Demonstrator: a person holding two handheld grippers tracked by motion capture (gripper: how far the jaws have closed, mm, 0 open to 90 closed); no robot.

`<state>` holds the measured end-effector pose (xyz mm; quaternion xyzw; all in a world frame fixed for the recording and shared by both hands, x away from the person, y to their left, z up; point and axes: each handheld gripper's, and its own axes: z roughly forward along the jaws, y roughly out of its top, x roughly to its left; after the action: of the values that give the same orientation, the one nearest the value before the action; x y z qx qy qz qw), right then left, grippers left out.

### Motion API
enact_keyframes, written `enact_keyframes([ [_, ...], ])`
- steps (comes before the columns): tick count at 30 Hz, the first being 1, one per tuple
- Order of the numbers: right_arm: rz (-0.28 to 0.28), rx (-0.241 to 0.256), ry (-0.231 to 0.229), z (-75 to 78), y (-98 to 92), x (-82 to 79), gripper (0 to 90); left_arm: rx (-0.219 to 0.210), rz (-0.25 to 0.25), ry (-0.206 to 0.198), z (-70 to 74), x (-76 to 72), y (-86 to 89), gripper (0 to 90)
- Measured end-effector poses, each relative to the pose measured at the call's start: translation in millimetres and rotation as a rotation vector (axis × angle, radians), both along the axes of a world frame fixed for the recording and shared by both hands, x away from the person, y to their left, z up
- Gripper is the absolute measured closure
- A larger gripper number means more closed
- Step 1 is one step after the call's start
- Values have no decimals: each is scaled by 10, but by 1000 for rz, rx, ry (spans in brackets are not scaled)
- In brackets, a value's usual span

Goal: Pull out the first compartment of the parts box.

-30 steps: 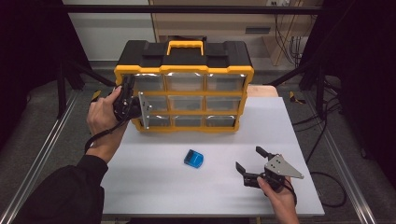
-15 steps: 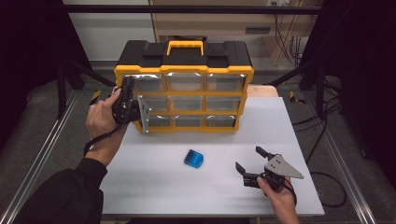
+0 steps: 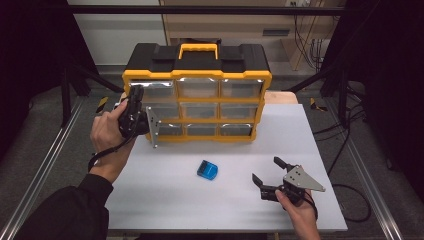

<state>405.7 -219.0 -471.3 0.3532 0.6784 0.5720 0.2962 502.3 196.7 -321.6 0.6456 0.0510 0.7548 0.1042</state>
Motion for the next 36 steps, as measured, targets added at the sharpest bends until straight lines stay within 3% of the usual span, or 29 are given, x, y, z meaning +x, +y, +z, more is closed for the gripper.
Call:
enact_keyframes([
  [9,-1,8,5,5,9,-7,62,16,-5,-3,3,-92,10,794],
  [36,6,4,2,4,20,-6,61,11,-21,-18,-22,-306,30,790],
])
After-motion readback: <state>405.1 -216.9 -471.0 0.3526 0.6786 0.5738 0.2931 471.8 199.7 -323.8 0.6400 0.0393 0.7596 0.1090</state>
